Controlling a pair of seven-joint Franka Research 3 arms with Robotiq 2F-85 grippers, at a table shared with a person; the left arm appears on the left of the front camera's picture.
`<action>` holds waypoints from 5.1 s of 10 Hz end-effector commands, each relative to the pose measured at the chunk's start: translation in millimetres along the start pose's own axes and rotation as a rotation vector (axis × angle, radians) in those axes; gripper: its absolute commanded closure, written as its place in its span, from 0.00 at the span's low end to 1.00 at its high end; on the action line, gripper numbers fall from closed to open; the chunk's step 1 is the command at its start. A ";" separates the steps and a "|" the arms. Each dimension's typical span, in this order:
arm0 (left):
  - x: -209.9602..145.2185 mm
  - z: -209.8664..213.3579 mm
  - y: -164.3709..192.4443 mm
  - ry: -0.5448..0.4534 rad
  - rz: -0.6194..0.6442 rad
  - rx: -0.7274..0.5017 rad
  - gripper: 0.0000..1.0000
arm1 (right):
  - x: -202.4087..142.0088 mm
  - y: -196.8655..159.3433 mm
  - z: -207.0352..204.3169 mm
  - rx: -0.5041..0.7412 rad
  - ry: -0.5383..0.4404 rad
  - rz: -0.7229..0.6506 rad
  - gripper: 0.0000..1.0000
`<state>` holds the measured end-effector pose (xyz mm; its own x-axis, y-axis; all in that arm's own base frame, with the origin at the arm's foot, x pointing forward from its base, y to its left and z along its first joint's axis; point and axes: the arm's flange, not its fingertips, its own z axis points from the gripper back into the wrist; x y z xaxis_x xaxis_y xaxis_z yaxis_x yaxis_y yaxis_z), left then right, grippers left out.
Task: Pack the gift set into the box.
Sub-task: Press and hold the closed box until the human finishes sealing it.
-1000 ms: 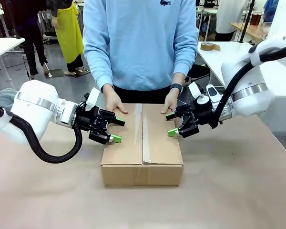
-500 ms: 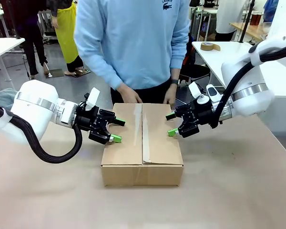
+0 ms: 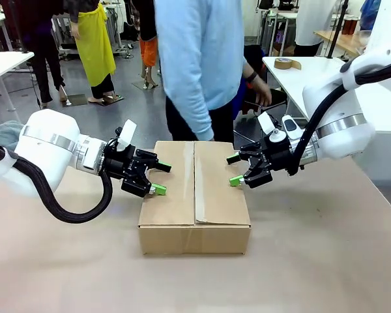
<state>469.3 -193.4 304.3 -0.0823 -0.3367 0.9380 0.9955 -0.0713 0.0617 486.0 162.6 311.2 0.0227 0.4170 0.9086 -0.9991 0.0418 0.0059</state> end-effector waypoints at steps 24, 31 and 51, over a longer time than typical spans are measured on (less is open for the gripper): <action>-2.0 -0.8 -2.2 -0.001 -0.006 -0.004 0.00 | -1.2 -0.5 -0.2 -0.011 0.010 -0.002 0.00; -2.0 -0.8 -2.2 -0.001 -0.006 -0.004 0.00 | -1.2 -0.5 -0.2 -0.011 0.010 -0.002 0.00; -2.0 -0.8 -2.2 -0.001 -0.006 -0.004 0.00 | -1.2 -0.5 -0.2 -0.011 0.010 -0.002 0.00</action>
<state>469.3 -193.3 304.3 -0.0822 -0.3367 0.9380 0.9956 -0.0712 0.0617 486.2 162.2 311.1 0.0232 0.4171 0.9086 -0.9991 0.0426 0.0060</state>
